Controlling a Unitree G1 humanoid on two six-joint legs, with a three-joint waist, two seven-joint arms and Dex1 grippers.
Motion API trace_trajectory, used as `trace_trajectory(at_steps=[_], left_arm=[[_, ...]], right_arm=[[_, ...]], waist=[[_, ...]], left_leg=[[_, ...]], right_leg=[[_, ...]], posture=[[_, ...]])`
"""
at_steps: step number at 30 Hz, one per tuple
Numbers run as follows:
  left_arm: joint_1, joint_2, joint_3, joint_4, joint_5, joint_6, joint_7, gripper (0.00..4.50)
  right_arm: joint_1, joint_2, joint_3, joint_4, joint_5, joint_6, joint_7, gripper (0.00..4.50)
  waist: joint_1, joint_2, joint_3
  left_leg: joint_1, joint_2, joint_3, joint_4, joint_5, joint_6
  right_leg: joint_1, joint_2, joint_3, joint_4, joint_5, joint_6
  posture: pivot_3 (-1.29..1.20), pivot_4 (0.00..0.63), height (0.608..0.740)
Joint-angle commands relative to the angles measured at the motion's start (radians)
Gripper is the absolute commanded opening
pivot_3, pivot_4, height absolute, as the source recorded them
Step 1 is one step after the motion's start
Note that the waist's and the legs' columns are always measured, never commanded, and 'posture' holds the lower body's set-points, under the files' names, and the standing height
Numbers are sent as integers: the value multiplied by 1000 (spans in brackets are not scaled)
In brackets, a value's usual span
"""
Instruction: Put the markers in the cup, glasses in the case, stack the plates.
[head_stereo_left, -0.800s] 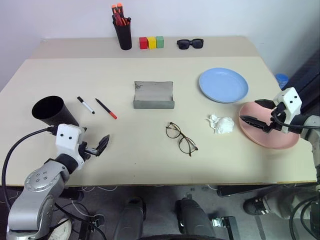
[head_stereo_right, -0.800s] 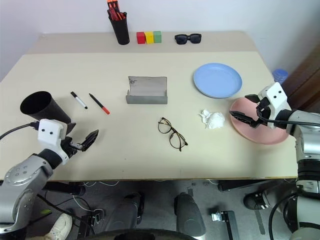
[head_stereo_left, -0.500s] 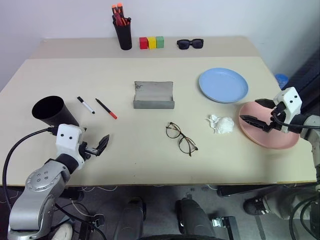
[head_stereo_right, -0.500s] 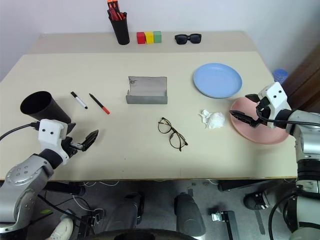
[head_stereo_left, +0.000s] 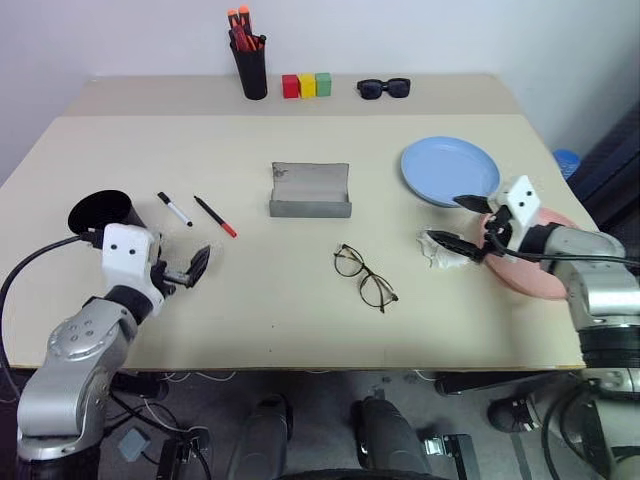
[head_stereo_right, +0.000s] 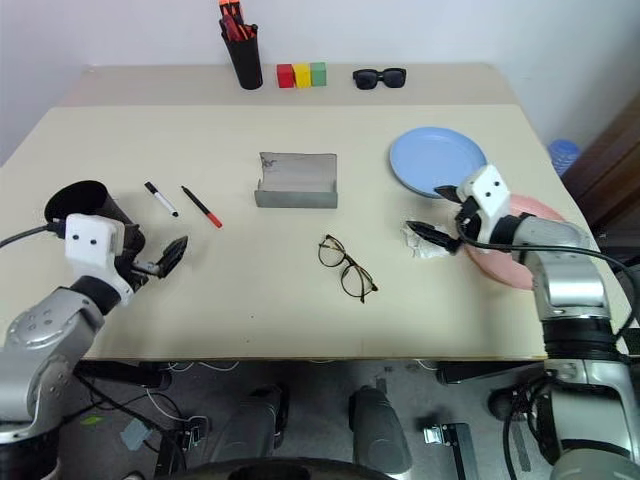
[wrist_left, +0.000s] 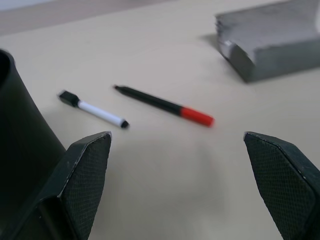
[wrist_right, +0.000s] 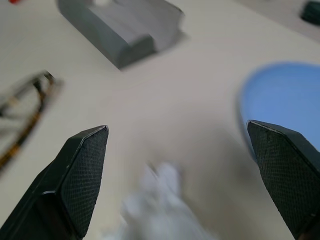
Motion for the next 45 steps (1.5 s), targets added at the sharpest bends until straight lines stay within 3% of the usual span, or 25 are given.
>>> trace_trajectory(at_steps=[1,6,11,18,36,39,45], left_arm=[[-95,-8,-36,50,41,87,70,4349],[-353,-152,-102,158,111,286,261,4443],[-560,-306,-78,293,171,383,408,4443],[-744,-456,115,475,246,505,632,4443],[-877,-528,225,707,258,459,700,4443],[-880,-541,257,714,254,457,722,3562],[-883,-555,296,740,239,443,739,466]], right_arm=[[-3,49,34,-159,26,43,-38,4500],[20,150,109,-300,53,109,-80,4500],[29,233,188,-388,64,154,-112,4500],[40,277,234,-478,76,216,-156,4500],[89,270,249,-496,75,200,-160,4500],[96,267,245,-495,73,191,-165,4500],[114,263,240,-512,71,188,-180,4500]], waist=[[-4,0,0],[-2,-1,0],[-5,-2,0],[-7,-2,0],[-6,-2,0],[-5,-3,0],[-1,-3,0]], left_leg=[[0,0,0,0,0,0],[0,0,-1,0,0,0],[-1,-1,-2,3,0,0],[0,-1,-2,3,1,-1],[-1,-1,-2,3,1,-2],[-1,-1,-2,3,1,-2],[-1,-1,-2,3,1,-3]], right_leg=[[0,0,0,1,0,0],[-1,0,-1,5,0,0],[-1,0,-2,6,0,1],[-3,0,-2,8,0,1],[-3,0,-2,7,0,1],[-3,0,-2,7,0,1],[-2,0,-2,7,0,2]], posture=[[0,150,740],[0,150,740],[0,150,740],[0,150,740],[0,150,740],[0,150,740],[0,150,740]])
